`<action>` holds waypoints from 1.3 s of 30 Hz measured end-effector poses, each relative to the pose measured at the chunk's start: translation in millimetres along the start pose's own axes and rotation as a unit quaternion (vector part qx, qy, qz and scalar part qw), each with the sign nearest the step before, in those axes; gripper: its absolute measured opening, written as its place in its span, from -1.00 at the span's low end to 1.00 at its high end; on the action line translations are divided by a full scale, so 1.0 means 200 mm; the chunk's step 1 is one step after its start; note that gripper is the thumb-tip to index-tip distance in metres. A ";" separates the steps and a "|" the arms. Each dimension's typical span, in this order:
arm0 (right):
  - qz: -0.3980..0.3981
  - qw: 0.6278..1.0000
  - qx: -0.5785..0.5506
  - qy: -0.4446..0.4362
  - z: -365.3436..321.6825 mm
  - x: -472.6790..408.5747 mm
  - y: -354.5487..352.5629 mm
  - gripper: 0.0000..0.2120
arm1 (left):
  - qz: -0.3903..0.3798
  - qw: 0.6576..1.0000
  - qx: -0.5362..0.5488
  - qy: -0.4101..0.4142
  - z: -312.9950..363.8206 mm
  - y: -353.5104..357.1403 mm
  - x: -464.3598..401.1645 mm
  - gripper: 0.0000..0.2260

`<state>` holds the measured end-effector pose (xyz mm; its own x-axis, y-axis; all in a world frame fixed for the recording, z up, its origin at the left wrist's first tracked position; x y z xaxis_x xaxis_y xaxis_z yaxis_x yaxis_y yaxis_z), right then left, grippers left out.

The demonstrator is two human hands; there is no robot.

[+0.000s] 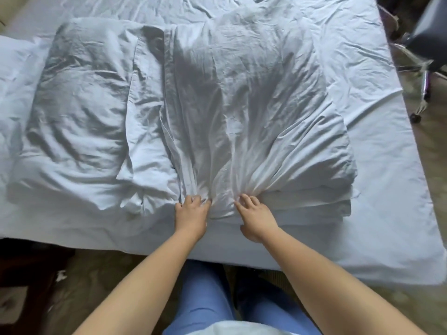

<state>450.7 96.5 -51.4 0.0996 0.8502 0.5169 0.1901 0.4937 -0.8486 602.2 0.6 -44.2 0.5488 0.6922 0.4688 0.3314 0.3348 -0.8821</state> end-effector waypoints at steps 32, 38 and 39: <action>0.041 0.994 0.047 0.093 0.10 -0.47 0.06 -0.63 | -0.040 0.999 0.017 0.002 0.02 0.24 -0.52 -0.16; 0.248 0.968 0.008 0.036 -0.04 -0.51 -0.26 -0.86 | 0.021 0.975 0.214 0.049 -0.23 -0.18 -0.48 -0.49; 0.273 0.961 0.029 0.026 -0.05 -0.53 -0.32 -0.79 | 0.099 0.975 0.191 0.052 -0.28 -0.25 -0.50 -0.50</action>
<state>437.8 -27.4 -51.7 0.2181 0.9759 -0.0037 0.0407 -0.0129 -0.9991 573.6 -119.9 -44.5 0.6550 0.7053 0.2712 -0.0892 0.4286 -0.8991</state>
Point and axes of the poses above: each hand's wrist, its own x-axis away from the middle knuckle, its own y-axis out of the palm, z = x × y, the point moved 1 cm from there along -x, towards the middle knuckle, and after that the axes turned 5 degrees about x, right-handed, at the moved point
